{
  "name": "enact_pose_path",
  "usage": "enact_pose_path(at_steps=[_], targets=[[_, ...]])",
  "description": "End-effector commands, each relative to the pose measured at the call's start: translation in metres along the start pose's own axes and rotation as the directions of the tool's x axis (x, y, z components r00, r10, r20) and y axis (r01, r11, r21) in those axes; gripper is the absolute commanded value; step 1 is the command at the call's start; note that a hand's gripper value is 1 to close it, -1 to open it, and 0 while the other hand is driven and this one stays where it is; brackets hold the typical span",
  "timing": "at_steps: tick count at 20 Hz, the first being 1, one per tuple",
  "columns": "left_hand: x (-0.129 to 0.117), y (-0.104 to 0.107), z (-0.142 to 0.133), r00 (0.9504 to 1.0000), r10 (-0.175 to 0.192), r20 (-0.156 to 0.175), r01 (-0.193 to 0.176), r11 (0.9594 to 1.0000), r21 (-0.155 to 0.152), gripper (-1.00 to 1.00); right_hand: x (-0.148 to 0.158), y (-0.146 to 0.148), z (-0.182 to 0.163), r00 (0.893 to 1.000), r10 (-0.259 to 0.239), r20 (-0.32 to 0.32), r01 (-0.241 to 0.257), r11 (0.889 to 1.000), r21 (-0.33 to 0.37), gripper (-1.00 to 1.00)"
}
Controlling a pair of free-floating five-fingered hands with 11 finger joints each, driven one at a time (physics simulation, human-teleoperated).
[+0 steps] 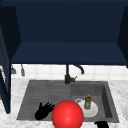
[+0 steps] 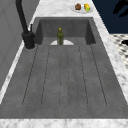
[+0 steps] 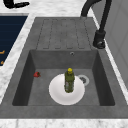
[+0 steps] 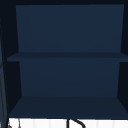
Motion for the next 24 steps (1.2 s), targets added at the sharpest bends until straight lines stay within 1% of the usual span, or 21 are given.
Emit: enact_pose_path(at_steps=[1, 3, 10, 24], targets=[[0.001, 0.0, -0.002, 0.9958, 0.02, -0.09, -0.009, 0.9932, 0.116, -1.0, 0.0, 0.0, 0.0, 1.0, 0.0, 0.0, 0.0, 1.0, 0.0, 0.0], [0.003, 0.001, -0.003, 0.996, 0.029, -0.085, -0.018, 0.9924, 0.122, -1.0, 0.0, 0.0, 0.0, 1.0, 0.0, 0.0, 0.0, 1.0, 0.0, 0.0], [0.007, 0.001, -0.008, 0.9954, 0.039, -0.087, -0.028, 0.9913, 0.129, -1.0, 0.0, 0.0, 0.0, 1.0, 0.0, 0.0, 0.0, 1.0, 0.0, 0.0], [0.017, 0.002, -0.019, 0.9934, 0.056, -0.1, -0.042, 0.9897, 0.137, -1.0, 0.0, 0.0, 0.0, 1.0, 0.0, 0.0, 0.0, 1.0, 0.0, 0.0]])
